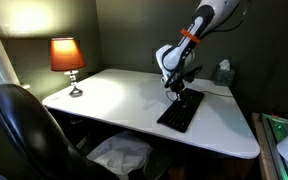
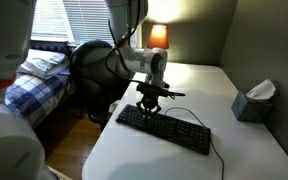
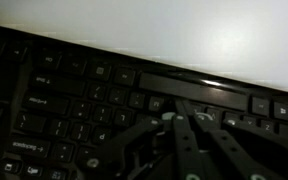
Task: Press a key on the keyboard.
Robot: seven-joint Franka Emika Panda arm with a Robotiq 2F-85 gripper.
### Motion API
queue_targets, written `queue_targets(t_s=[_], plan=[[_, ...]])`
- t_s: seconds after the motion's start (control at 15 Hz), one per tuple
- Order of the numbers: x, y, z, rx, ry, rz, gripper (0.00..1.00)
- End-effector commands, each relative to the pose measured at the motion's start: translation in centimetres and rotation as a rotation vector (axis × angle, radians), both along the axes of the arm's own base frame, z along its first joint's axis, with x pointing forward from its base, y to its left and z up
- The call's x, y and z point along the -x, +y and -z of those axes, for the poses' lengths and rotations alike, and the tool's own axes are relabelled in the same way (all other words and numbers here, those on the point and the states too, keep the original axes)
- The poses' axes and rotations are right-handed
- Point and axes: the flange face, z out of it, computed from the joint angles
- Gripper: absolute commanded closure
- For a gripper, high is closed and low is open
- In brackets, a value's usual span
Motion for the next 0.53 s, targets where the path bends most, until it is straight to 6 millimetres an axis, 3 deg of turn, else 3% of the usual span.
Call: queue_targets(t_s=[0.0, 0.47], plan=[[-0.58, 0.16, 0.86, 0.001, 0.003, 0.021, 1.0], [-0.54, 0.13, 1.04, 0.006, 0.008, 0.025, 1.0]])
